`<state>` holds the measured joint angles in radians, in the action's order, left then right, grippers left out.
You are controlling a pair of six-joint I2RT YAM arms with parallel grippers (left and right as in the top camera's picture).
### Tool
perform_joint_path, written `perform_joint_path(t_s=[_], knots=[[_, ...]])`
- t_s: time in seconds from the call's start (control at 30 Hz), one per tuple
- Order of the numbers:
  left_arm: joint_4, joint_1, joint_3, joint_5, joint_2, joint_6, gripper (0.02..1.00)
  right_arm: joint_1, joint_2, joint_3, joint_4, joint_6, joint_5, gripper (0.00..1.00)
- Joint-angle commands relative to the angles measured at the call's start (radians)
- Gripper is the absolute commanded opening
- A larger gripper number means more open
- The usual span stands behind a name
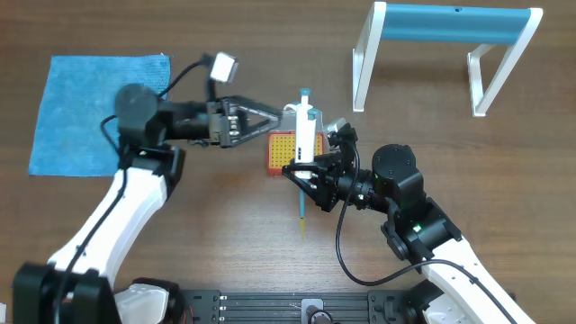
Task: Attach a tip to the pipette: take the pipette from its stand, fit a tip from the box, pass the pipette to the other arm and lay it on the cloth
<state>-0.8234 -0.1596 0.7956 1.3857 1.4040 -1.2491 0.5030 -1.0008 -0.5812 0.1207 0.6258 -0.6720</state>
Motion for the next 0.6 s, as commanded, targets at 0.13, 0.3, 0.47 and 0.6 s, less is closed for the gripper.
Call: perform_joint_path(t_s=[0.13,0.3,0.47,0.6], knots=[[-0.057,-0.064,0.028,0.036,0.047,0.034,0.974,0.003,0.0,-0.011,0.11,0.02,-0.09,0.082],[-0.057,-0.11,0.028,0.005,0.046,0.063,0.886,0.003,0.0,-0.011,0.109,0.052,-0.109,0.084],[-0.057,-0.13,0.028,-0.003,0.046,0.103,0.779,0.003,0.0,-0.011,0.11,0.063,-0.146,0.082],[-0.057,-0.131,0.028,-0.016,0.046,0.103,0.573,0.003,0.0,-0.011,0.109,0.067,-0.179,0.082]])
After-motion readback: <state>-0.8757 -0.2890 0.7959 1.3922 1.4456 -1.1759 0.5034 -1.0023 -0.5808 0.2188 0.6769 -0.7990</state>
